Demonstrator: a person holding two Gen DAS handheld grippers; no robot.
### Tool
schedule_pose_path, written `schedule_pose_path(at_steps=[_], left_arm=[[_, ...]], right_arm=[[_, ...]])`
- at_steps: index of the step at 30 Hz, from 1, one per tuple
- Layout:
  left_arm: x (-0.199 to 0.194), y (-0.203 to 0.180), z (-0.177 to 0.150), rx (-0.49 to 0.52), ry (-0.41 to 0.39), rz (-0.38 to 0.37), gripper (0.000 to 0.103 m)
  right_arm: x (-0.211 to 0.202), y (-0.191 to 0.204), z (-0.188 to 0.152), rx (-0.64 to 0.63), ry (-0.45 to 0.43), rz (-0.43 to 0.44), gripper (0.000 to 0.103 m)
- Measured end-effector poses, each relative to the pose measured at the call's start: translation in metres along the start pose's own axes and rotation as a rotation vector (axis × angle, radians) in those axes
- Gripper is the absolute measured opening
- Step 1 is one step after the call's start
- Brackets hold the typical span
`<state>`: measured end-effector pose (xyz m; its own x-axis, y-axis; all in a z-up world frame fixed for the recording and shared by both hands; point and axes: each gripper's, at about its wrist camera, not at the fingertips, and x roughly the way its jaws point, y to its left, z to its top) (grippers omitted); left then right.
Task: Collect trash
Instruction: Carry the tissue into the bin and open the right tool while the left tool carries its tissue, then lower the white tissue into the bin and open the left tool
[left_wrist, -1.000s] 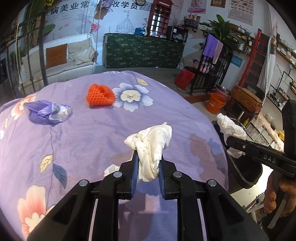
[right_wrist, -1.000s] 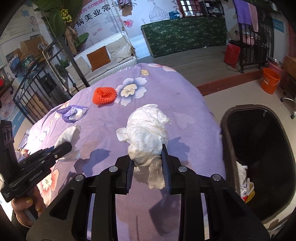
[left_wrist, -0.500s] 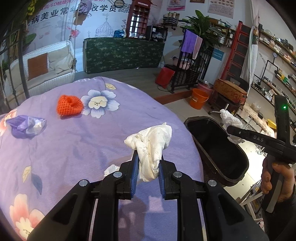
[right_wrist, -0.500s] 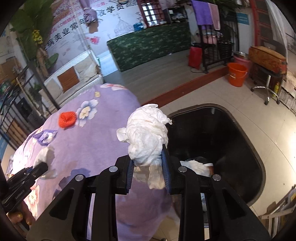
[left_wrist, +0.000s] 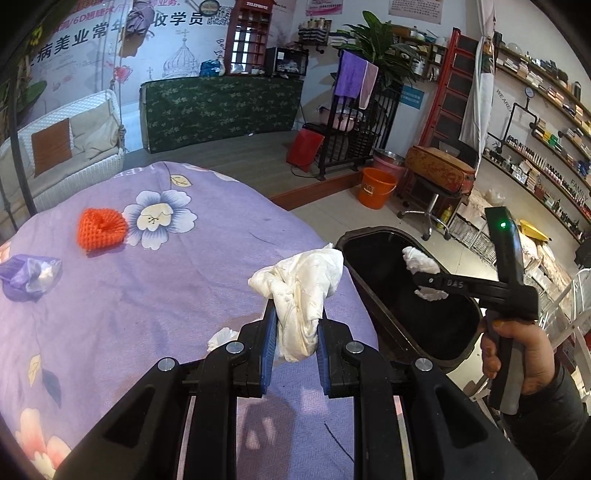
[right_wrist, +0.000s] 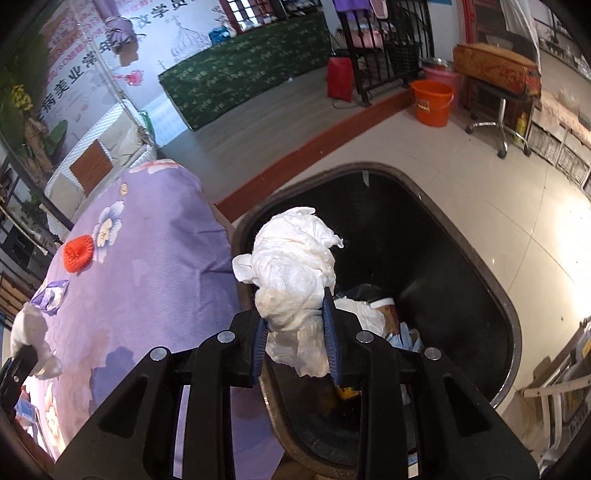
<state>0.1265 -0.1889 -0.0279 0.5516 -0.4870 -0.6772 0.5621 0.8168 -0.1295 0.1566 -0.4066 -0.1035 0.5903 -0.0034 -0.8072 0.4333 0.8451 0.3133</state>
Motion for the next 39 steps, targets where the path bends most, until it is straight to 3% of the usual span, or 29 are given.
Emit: schedule_pose_path(at_steps=[3, 8, 9, 10, 19, 21, 30, 39], left_arm=[[0.005, -0.004, 0.001, 0.004, 0.013, -0.014, 0.019], [0.013, -0.010, 0.000, 0.017, 0.034, -0.030, 0.019], [0.015, -0.010, 0.000, 0.018, 0.039, -0.034, 0.019], [0.016, -0.011, 0.000, 0.019, 0.043, -0.038, 0.019], [0.031, -0.031, 0.001, 0.045, 0.074, -0.085, 0.019], [0.036, -0.037, 0.003, 0.051, 0.086, -0.101, 0.019], [0.062, -0.062, 0.010, 0.084, 0.129, -0.167, 0.019], [0.098, -0.105, 0.026, 0.139, 0.186, -0.232, 0.019]], right_arm=[[0.015, -0.008, -0.002, 0.033, 0.033, -0.019, 0.029], [0.026, -0.019, -0.006, 0.080, 0.054, -0.016, 0.042], [0.026, -0.019, -0.007, 0.080, 0.049, -0.020, 0.050], [0.025, -0.019, -0.008, 0.080, 0.044, -0.019, 0.052], [-0.003, -0.018, -0.011, 0.080, -0.028, -0.015, 0.054], [-0.016, -0.021, -0.010, 0.085, -0.066, -0.018, 0.063], [-0.063, -0.029, -0.004, 0.091, -0.188, -0.033, 0.064], [-0.088, -0.047, -0.003, 0.120, -0.245, -0.059, 0.064]])
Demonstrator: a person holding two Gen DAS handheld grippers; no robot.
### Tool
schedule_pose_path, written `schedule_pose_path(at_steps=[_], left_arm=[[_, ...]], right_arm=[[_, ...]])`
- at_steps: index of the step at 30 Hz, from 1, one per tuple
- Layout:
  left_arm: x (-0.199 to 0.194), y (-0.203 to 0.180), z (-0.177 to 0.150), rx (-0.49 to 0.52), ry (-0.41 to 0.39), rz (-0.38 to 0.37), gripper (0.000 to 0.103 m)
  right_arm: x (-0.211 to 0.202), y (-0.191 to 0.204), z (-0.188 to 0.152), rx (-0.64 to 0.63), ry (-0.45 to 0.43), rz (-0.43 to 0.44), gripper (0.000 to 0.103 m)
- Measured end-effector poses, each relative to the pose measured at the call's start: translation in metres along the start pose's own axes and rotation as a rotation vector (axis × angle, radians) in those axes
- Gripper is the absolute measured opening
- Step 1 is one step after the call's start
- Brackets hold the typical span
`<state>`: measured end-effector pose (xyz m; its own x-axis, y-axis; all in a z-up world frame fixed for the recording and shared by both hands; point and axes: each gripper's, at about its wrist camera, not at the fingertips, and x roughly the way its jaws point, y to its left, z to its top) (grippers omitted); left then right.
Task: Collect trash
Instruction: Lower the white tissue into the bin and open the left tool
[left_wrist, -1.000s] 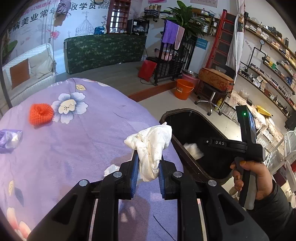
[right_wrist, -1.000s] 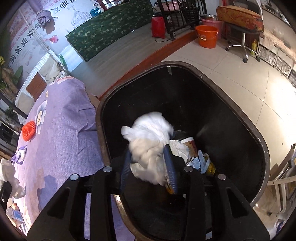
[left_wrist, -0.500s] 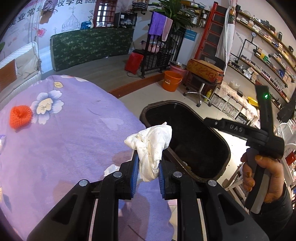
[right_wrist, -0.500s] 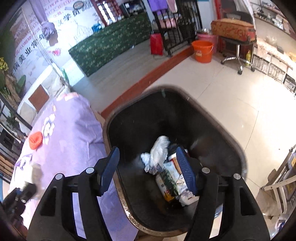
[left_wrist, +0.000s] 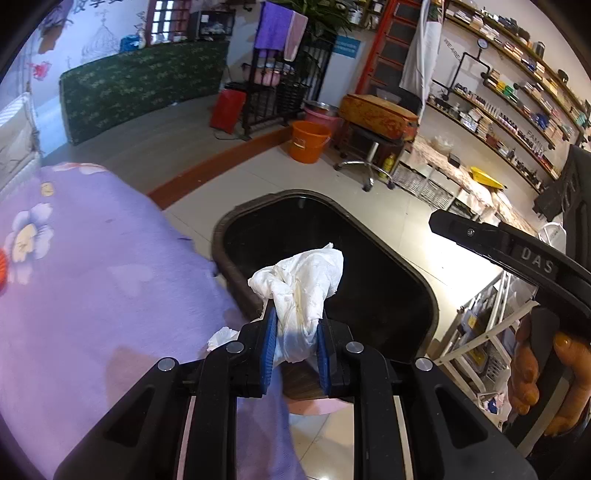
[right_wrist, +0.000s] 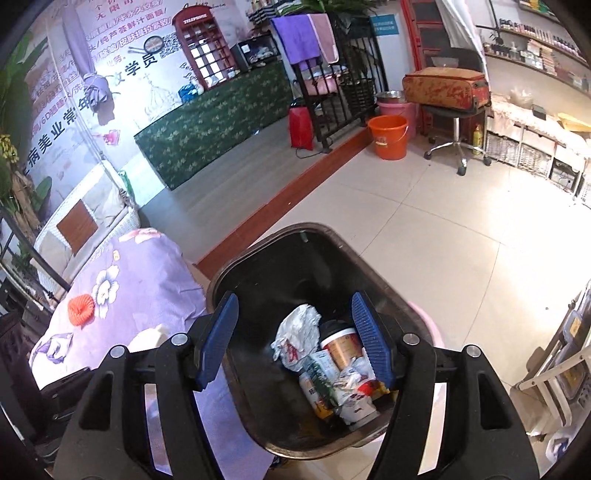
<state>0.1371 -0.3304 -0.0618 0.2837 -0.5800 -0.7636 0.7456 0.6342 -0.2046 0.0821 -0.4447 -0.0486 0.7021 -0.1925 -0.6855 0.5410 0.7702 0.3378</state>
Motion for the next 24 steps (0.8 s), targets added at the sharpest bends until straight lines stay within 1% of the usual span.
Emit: schedule_pose_path(at_steps=[4, 7, 9, 12, 14, 15, 16, 17, 18, 19, 20, 22, 24], left_arm=[[0.018, -0.016, 0.001, 0.024, 0.033, -0.011, 0.019], [0.031, -0.023, 0.002, 0.015, 0.057, -0.034, 0.019], [0.036, -0.028, 0.003, 0.015, 0.069, -0.045, 0.019], [0.041, -0.040, 0.002, 0.040, 0.080, -0.047, 0.019], [0.044, -0.043, 0.003, 0.043, 0.085, -0.054, 0.020], [0.045, -0.045, 0.002, 0.043, 0.087, -0.060, 0.028], [0.046, -0.046, 0.002, 0.044, 0.089, -0.064, 0.038], [0.046, -0.046, 0.003, 0.044, 0.087, -0.067, 0.045], [0.046, -0.046, 0.003, 0.045, 0.082, -0.067, 0.061], [0.046, -0.049, 0.004, 0.045, 0.071, -0.064, 0.074], [0.045, -0.049, 0.003, 0.045, 0.061, -0.065, 0.078], [0.044, -0.052, 0.003, 0.051, 0.059, -0.081, 0.081], [0.042, -0.052, 0.003, 0.061, 0.058, -0.077, 0.084]], right_arm=[[-0.004, -0.013, 0.004, 0.028, -0.013, -0.017, 0.064], [-0.009, -0.023, 0.007, 0.045, -0.034, -0.039, 0.064], [-0.011, -0.028, 0.008, 0.054, -0.044, -0.056, 0.064], [-0.013, -0.035, 0.011, 0.068, -0.054, -0.070, 0.064], [-0.013, -0.037, 0.013, 0.068, -0.059, -0.081, 0.064], [-0.013, -0.039, 0.013, 0.071, -0.062, -0.084, 0.064], [-0.013, -0.041, 0.014, 0.074, -0.062, -0.086, 0.064], [-0.013, -0.042, 0.015, 0.076, -0.063, -0.088, 0.064], [-0.014, -0.043, 0.016, 0.077, -0.064, -0.091, 0.064], [-0.013, -0.044, 0.016, 0.079, -0.064, -0.094, 0.064], [-0.013, -0.043, 0.016, 0.081, -0.064, -0.094, 0.064], [-0.014, -0.043, 0.016, 0.079, -0.065, -0.094, 0.064], [-0.014, -0.043, 0.016, 0.078, -0.065, -0.097, 0.064]])
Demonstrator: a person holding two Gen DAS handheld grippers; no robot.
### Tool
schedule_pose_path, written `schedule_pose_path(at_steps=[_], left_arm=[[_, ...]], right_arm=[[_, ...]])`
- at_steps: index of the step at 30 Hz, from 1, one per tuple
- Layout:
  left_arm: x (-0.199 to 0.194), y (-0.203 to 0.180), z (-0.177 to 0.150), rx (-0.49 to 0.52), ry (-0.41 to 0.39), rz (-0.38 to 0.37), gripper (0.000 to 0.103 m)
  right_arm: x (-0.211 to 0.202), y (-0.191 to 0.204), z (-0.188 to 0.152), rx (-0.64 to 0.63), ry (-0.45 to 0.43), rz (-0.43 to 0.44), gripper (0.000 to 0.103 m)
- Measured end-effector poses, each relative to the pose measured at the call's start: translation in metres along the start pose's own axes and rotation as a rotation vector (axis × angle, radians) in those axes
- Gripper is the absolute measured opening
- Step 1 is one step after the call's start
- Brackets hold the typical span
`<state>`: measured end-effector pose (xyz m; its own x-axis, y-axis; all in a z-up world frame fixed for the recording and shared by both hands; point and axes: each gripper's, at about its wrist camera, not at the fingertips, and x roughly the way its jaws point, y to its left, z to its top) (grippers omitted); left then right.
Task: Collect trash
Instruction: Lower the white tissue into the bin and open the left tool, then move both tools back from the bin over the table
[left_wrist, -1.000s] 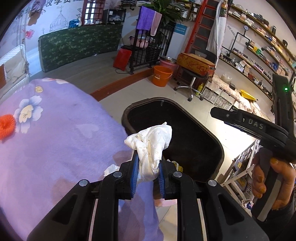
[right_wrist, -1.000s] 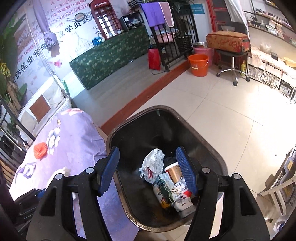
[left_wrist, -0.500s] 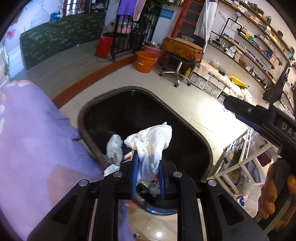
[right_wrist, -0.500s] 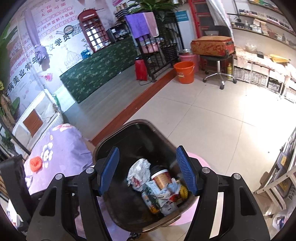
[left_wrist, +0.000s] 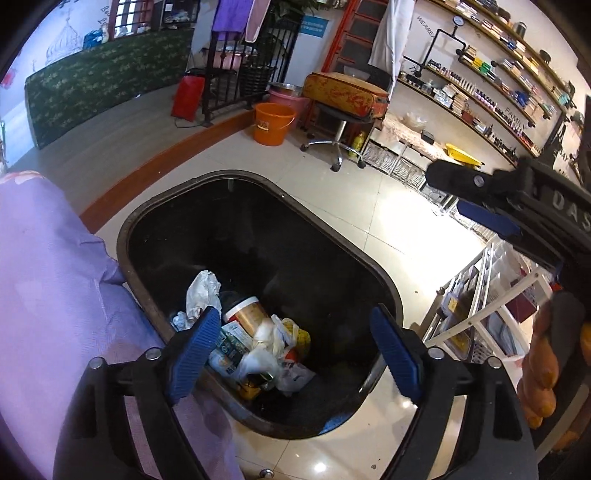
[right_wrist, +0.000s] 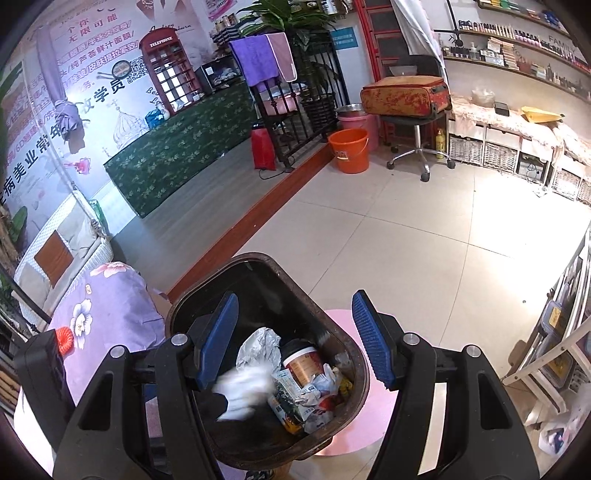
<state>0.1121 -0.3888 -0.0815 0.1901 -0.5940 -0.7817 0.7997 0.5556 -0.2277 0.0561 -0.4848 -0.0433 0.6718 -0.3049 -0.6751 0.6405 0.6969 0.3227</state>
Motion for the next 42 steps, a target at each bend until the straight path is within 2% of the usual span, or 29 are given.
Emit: schedule_pose_path(at_steps=[3, 4, 5, 10, 12, 19, 27, 42], left_arm=[[-0.009, 0.003, -0.003, -0.003, -0.023, 0.004, 0.088], [-0.011, 0.004, -0.004, -0.006, -0.028, 0.003, 0.090], [-0.015, 0.005, -0.005, -0.009, -0.033, 0.004, 0.090], [-0.034, 0.014, -0.015, -0.028, -0.060, 0.026, 0.093], [-0.046, 0.022, -0.020, -0.036, -0.077, 0.052, 0.094], [-0.083, 0.054, -0.034, -0.094, -0.129, 0.132, 0.097], [-0.117, 0.093, -0.053, -0.173, -0.157, 0.233, 0.097], [-0.192, 0.197, -0.125, -0.415, -0.192, 0.462, 0.097]], right_arm=[[-0.002, 0.000, 0.001, -0.002, -0.005, 0.000, 0.066], [-0.002, -0.001, 0.001, -0.001, -0.008, -0.001, 0.069], [-0.002, 0.000, 0.001, 0.000, -0.012, -0.002, 0.076], [0.000, 0.009, -0.002, -0.012, -0.001, 0.015, 0.079], [0.002, 0.014, -0.003, -0.025, 0.007, 0.028, 0.085], [0.011, 0.040, -0.011, -0.058, 0.051, 0.079, 0.087], [0.023, 0.102, -0.032, -0.167, 0.123, 0.188, 0.087], [0.035, 0.235, -0.083, -0.397, 0.258, 0.428, 0.087]])
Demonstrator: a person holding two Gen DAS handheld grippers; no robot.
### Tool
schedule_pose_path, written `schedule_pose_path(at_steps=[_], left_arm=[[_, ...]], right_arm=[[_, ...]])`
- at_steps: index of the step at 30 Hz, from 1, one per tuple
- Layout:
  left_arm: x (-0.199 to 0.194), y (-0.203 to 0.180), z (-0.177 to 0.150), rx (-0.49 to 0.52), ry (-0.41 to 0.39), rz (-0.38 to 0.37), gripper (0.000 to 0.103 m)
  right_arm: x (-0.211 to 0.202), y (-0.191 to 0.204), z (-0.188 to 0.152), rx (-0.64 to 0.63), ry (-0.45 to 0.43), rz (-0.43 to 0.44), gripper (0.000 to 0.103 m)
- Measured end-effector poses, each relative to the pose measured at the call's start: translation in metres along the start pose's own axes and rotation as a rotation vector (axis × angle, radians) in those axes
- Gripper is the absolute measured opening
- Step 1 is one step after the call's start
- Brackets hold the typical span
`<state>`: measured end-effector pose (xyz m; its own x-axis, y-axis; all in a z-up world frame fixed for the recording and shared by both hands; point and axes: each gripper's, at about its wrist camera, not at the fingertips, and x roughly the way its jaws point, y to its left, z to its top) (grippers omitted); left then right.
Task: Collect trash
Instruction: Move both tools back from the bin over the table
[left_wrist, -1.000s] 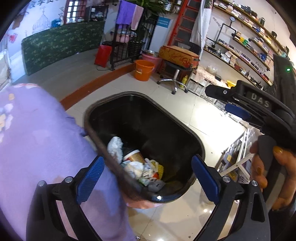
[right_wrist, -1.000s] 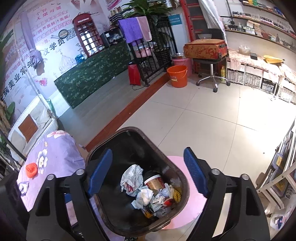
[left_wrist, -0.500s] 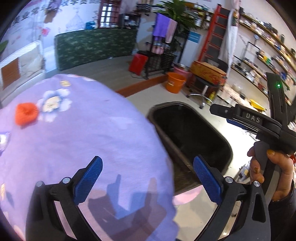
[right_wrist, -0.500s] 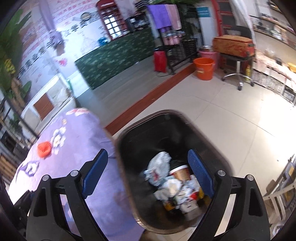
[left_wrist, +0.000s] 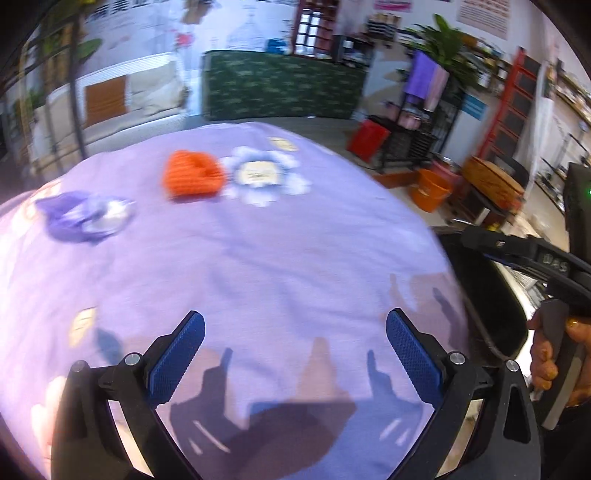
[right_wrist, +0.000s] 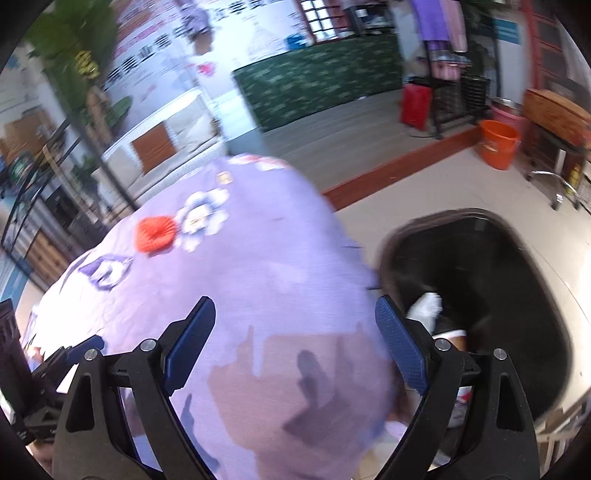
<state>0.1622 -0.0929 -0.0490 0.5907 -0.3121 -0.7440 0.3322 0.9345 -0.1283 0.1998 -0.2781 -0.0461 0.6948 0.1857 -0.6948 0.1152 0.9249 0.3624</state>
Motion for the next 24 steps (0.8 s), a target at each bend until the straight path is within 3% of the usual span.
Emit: schedule_pose_path(at_steps=[5, 11, 18, 24], left_arm=[[-0.004, 0.057, -0.001, -0.088, 0.016, 0.084, 0.097], [-0.010, 0.133, 0.011, -0.280, -0.019, 0.134, 0.097], [-0.001, 0.185, 0.040, -0.360, -0.045, 0.196, 0.097], [0.026, 0.221, 0.063, -0.468, -0.027, 0.189, 0.097]], right_arm=[[0.034, 0.050, 0.008, -0.094, 0.076, 0.111, 0.087], [0.075, 0.118, 0.016, -0.221, 0.158, 0.194, 0.087], [0.104, 0.169, 0.021, -0.342, 0.191, 0.204, 0.087], [0.122, 0.191, 0.025, -0.391, 0.213, 0.198, 0.087]])
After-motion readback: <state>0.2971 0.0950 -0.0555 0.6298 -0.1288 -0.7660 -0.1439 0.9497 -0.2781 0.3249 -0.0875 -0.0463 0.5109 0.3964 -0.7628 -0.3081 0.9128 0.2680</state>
